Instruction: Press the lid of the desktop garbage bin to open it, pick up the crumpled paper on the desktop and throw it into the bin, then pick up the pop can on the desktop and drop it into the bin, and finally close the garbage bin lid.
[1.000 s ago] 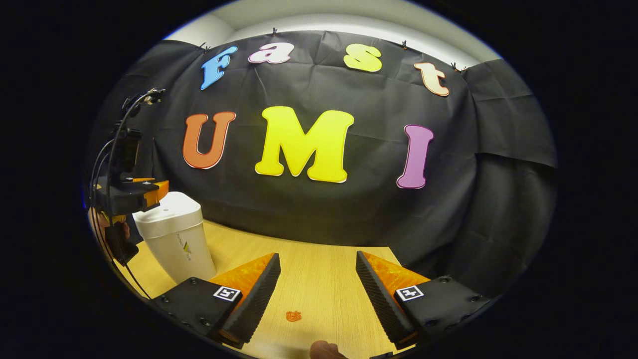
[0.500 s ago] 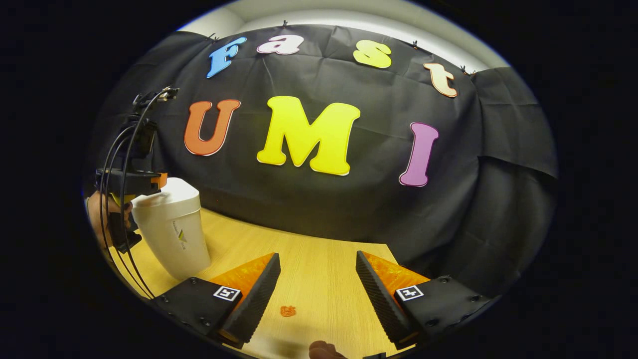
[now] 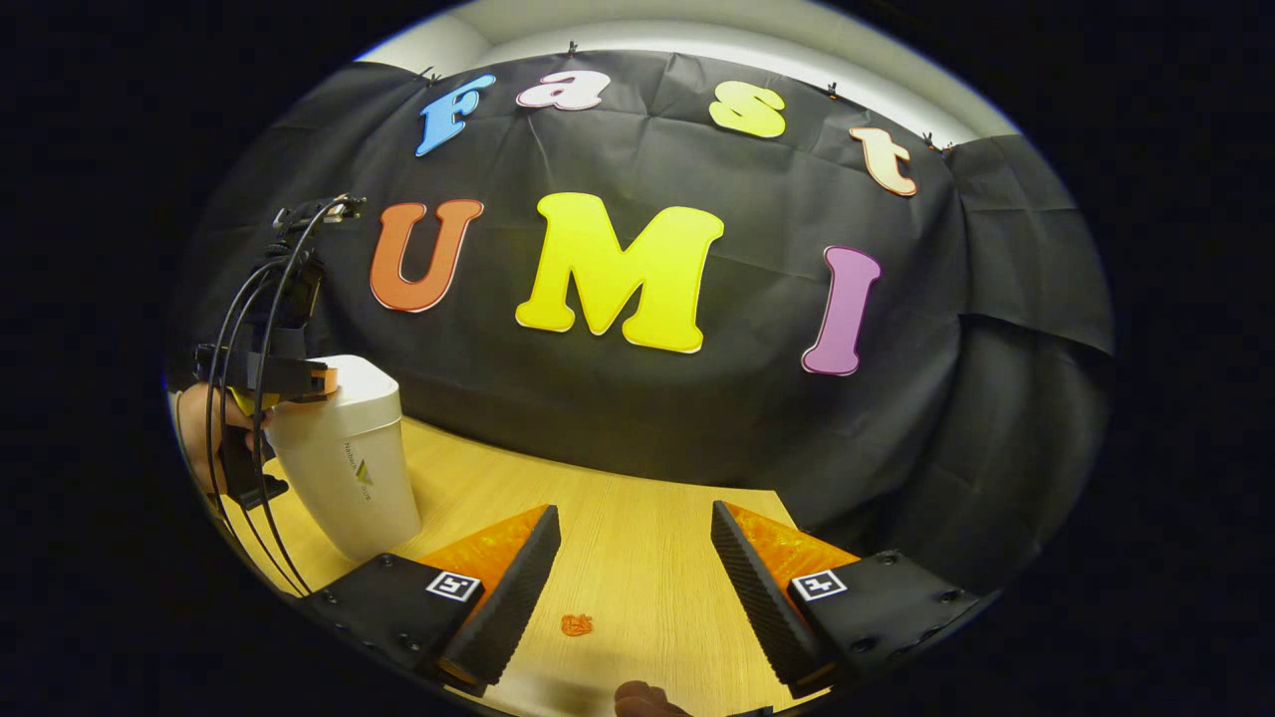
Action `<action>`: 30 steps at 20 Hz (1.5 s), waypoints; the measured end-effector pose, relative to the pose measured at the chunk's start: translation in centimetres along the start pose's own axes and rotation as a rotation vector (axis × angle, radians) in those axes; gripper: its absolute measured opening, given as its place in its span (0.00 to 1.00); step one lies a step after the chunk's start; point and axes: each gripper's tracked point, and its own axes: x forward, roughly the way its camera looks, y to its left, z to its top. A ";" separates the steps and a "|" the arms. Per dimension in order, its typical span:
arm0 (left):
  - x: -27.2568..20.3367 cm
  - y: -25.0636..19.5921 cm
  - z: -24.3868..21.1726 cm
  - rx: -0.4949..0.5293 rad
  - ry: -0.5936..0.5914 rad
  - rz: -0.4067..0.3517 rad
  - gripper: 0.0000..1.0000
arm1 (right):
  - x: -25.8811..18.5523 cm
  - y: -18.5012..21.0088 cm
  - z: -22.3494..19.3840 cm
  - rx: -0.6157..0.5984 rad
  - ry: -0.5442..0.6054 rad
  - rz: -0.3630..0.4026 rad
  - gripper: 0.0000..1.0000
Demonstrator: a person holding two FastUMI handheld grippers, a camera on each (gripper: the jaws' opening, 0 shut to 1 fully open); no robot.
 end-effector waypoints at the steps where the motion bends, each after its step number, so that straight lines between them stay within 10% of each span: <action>1: 0.1 0.1 -0.2 0.003 0.008 0.010 0.03 | 0.1 0.0 -0.3 0.003 0.008 0.003 0.97; 18: -3.0 -0.6 4.2 0.005 -0.099 0.074 0.05 | 0.7 -3.6 -0.6 0.070 -0.024 0.046 0.97; 30: -14.0 -6.8 6.9 0.050 -0.256 0.001 0.39 | 1.3 -7.3 -4.0 0.099 -0.009 0.178 0.97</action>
